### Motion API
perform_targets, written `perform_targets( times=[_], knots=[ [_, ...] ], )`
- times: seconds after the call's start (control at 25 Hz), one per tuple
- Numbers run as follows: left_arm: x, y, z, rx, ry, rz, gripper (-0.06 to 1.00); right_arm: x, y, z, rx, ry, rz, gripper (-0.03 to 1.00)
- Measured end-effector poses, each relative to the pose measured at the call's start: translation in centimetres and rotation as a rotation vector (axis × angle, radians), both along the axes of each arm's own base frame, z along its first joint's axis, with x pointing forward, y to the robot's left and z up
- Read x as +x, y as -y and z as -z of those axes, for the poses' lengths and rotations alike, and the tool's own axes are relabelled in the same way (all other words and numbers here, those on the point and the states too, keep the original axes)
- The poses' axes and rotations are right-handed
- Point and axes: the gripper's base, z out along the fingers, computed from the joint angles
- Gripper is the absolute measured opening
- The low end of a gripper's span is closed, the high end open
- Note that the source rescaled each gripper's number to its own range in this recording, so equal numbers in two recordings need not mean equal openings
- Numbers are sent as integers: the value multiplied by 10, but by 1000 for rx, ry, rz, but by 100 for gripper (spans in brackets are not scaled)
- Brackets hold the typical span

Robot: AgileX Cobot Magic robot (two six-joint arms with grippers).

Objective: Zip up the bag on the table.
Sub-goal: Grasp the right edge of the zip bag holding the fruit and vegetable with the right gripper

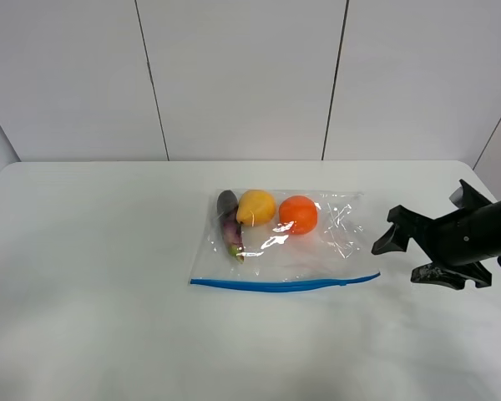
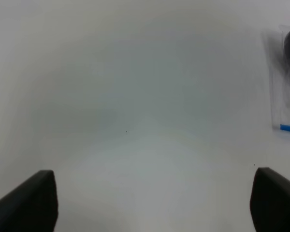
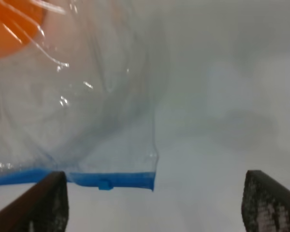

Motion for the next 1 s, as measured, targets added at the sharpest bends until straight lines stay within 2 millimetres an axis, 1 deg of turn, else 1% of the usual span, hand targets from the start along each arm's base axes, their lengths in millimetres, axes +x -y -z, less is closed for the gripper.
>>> perform_targets(
  times=[0.12,0.24,0.4,0.48,0.76,0.8,1.0],
  knots=[
    [0,0,0,0,0,0,89,3,-4,7,42,2,-39,86],
    [0,0,0,0,0,0,89,6,-6,15,77,-11,-31,86],
    [0,0,0,0,0,0,89,7,-7,21,88,-29,-34,86],
    [0,0,0,0,0,0,89,7,-7,25,85,-35,-43,84],
    [0,0,0,0,0,0,89,9,-6,31,61,-26,-67,73],
    [0,0,0,0,0,0,89,9,-5,31,59,-23,-66,70],
    [0,0,0,0,0,0,89,9,-5,31,61,-19,-66,50]
  ],
)
